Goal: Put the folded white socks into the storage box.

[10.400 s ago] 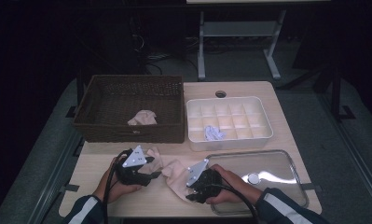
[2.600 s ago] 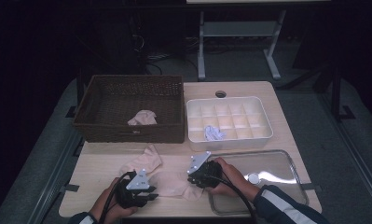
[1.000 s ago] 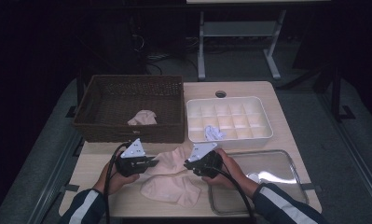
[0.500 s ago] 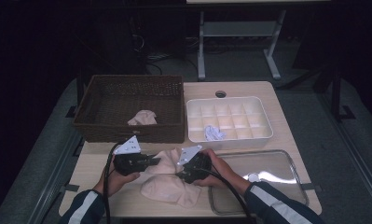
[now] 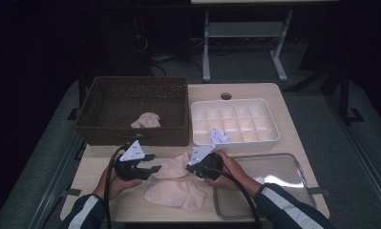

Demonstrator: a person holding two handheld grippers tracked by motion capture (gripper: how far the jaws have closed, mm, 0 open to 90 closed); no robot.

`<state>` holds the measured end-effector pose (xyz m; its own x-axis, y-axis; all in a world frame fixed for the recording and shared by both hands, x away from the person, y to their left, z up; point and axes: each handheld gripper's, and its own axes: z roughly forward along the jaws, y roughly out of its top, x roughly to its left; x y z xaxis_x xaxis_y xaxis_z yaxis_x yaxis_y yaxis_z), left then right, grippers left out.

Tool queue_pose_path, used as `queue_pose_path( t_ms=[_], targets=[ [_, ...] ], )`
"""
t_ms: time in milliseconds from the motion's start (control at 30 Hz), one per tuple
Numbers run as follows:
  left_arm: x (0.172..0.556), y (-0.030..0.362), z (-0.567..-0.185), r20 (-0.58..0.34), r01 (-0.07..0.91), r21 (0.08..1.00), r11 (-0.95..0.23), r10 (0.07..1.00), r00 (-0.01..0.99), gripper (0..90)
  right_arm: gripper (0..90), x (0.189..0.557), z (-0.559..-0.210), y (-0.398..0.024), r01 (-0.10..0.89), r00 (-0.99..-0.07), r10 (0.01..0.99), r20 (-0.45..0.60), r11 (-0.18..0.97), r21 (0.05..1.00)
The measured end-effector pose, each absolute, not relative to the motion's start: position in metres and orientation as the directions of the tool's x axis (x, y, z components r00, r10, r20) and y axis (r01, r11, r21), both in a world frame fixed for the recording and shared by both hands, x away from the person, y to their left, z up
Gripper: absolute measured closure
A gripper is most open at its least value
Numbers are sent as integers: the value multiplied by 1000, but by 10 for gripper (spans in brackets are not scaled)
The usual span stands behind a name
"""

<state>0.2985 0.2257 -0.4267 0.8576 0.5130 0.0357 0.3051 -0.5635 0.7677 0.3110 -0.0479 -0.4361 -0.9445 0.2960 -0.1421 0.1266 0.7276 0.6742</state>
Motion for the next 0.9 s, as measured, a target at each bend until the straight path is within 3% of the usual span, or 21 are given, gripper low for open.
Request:
queue_pose_path(
  t_ms=[167, 400, 667, 733, 900],
  targets=[
    [290, 208, -431, 66, 226, 733, -641, 397, 915, 384, 866, 312, -424, -55, 146, -939, 323, -118, 685, 714],
    [289, 188, -447, 76, 222, 672, -707, 364, 928, 370, 866, 313, -415, -55, 176, -931, 353, -94, 660, 731],
    [295, 193, -453, 97, 265, 634, -726, 414, 905, 573, 866, 314, -410, -56, 187, -932, 354, -76, 649, 737],
    [296, 195, -452, 107, 267, 640, -721, 427, 898, 725, 866, 314, -410, -56, 194, -932, 356, -71, 653, 733],
    [294, 198, -445, 128, 226, 675, -702, 413, 901, 880, 866, 315, -413, -58, 213, -930, 363, -60, 665, 716]
  ],
)
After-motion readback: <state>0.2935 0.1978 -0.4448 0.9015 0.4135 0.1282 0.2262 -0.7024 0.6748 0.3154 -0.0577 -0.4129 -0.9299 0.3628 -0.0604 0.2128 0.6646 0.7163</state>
